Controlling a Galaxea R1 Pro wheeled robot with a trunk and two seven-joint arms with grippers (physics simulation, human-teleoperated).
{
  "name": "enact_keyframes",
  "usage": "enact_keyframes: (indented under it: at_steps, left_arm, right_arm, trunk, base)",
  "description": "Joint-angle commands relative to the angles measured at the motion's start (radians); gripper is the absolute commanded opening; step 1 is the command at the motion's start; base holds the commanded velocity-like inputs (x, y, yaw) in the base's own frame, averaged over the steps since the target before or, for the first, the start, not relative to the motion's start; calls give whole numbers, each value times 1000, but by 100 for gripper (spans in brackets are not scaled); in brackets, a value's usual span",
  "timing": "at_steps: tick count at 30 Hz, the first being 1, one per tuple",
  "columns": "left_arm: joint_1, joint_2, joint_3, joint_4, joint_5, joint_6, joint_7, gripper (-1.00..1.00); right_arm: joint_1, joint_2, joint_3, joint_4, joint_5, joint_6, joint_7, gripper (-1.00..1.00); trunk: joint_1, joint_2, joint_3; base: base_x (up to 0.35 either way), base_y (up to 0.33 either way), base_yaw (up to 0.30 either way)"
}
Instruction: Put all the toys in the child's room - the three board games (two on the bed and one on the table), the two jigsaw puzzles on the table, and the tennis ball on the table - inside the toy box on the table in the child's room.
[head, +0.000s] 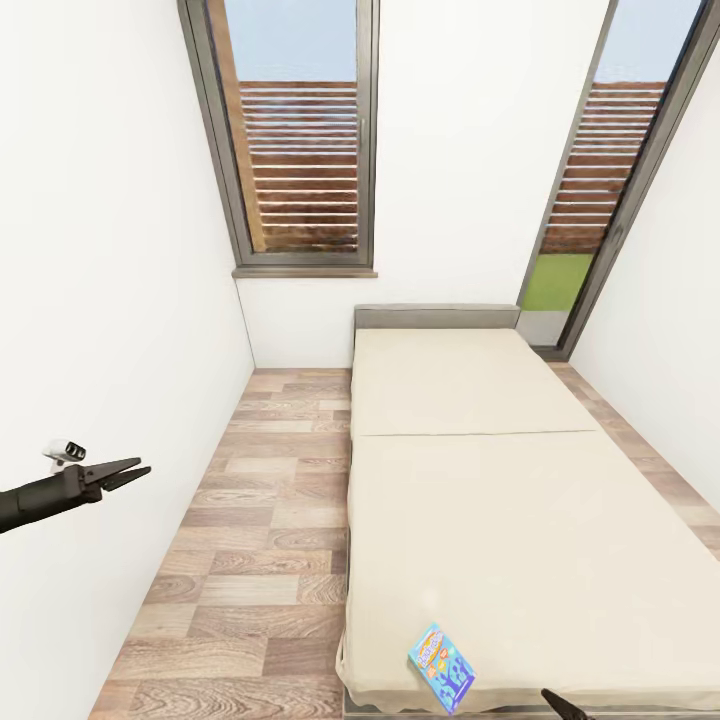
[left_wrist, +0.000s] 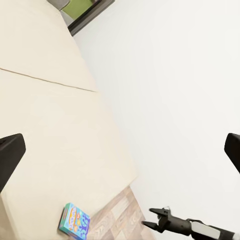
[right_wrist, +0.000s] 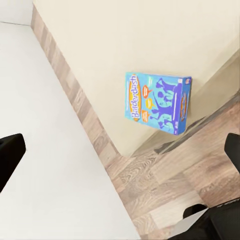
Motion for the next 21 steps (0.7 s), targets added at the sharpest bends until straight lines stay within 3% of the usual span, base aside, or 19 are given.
enact_keyframes:
  at_steps: [1,6,12,18,21]
  left_arm:
    - [-1,0,-1,0,0,11,-4,100]
    - [-1,-2,-2,-2,2,16,-4,100]
    - [-1,-3,-1,-12,1,87,-4,100]
    - [-2,-8,2,-19,1,145,-4,100]
    - [-2,-24,2,-30,-2,172,-4,100]
  right_arm:
    - [-11,2,-2,18,-4,4,1,100]
    - [-24,8,-2,41,-3,-48,1,100]
    - [-28,11,-2,50,-15,-139,1,100]
    - [-33,12,-4,51,-25,-143,4,100]
    - [-34,22,-5,51,-48,-139,2,100]
  trunk:
    - [1,-2,-2]
    - [1,-2,-2]
    - [24,-44,-21]
    - [47,-86,-40]
    - [58,-107,-49]
  base:
    - [0,0,0]
    - [0,0,0]
    - [0,0,0]
    - [0,0,0]
    - [0,0,0]
